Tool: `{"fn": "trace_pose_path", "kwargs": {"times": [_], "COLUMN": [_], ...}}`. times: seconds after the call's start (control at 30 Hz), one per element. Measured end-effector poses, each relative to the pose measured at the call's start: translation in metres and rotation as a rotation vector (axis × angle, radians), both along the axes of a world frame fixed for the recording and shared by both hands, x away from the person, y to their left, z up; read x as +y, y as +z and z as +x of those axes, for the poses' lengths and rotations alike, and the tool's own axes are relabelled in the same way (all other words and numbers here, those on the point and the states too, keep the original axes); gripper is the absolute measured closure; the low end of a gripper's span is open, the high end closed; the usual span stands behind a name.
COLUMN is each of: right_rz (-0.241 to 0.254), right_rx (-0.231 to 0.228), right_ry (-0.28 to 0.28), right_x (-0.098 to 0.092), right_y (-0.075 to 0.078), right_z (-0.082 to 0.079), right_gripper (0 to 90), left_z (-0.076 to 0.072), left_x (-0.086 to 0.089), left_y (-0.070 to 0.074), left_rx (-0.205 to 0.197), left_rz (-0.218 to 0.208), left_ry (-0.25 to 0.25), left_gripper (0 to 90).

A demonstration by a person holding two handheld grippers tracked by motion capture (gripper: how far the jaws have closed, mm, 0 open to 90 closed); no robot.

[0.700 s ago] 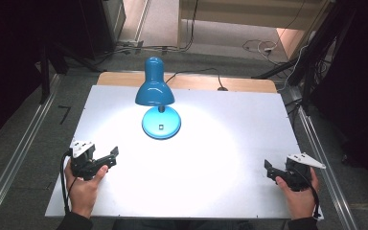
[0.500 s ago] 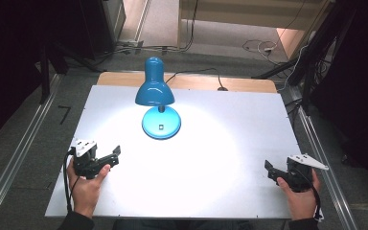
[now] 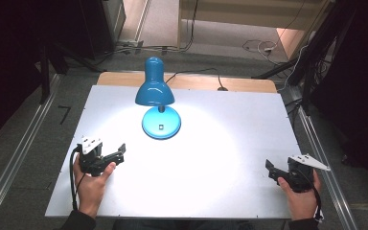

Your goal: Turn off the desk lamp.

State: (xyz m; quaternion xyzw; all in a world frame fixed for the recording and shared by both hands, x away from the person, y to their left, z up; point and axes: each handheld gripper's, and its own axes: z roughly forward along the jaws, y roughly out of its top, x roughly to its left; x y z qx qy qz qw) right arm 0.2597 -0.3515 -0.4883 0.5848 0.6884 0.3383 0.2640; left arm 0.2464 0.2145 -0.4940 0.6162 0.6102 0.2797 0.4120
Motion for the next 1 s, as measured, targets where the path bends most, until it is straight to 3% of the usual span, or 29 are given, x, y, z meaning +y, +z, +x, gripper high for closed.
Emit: {"fn": "trace_pose_path", "kwargs": {"times": [0.4,1.0], "right_rz": [-0.004,-0.003], "right_rx": [-0.002,0.009], "right_ry": [-0.009,-0.010], "right_x": [-0.001,-0.002], "right_y": [-0.001,-0.002], "right_z": [0.000,0.000], "right_gripper": [13.9,13.8], "left_z": [0.008,0.018], "left_x": [-0.010,-0.015], "left_y": [0.000,0.002], "left_rx": [0.007,0.000], "left_rz": [0.018,0.007], "left_ry": [-0.021,-0.036], "left_gripper": [16.9,15.7]}}
